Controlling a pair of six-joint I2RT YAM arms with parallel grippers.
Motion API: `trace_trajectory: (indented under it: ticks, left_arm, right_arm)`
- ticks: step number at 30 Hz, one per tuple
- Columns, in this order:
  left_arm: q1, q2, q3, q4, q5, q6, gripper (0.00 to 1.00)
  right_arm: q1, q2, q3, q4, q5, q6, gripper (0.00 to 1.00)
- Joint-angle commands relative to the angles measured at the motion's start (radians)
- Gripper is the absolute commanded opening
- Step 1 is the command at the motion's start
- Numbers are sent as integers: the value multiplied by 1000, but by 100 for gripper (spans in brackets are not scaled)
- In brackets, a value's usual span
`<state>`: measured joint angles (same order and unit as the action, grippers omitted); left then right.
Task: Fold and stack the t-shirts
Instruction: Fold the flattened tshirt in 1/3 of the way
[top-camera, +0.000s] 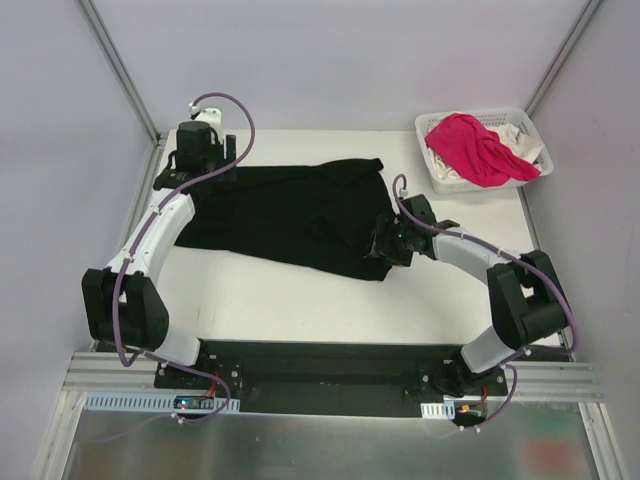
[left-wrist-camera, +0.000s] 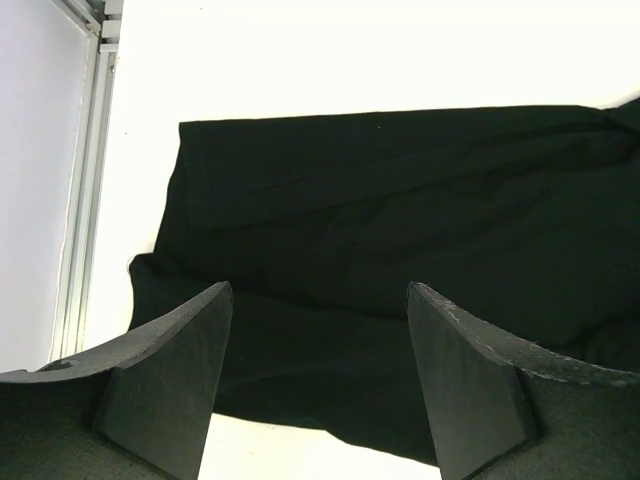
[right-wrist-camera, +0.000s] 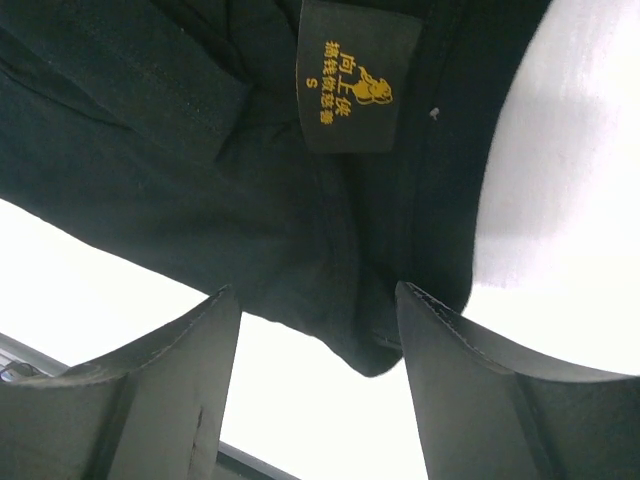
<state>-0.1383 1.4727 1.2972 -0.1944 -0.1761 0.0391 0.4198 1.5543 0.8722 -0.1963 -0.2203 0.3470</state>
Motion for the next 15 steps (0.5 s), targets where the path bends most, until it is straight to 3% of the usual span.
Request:
trace_trajectory:
  ticks: [1,6,15]
  left_arm:
    - [-6,17,56,-25,20,-28,70]
    - [-6,26,68,-25,18,-22,70]
    - [-6,32,70,-25,15,-2,70]
  right_arm:
    - [30,56,70,20,-30,24,66]
    - [47,76,93,18,-27,24,65]
    - [31,3,-5,-5,12,20,65]
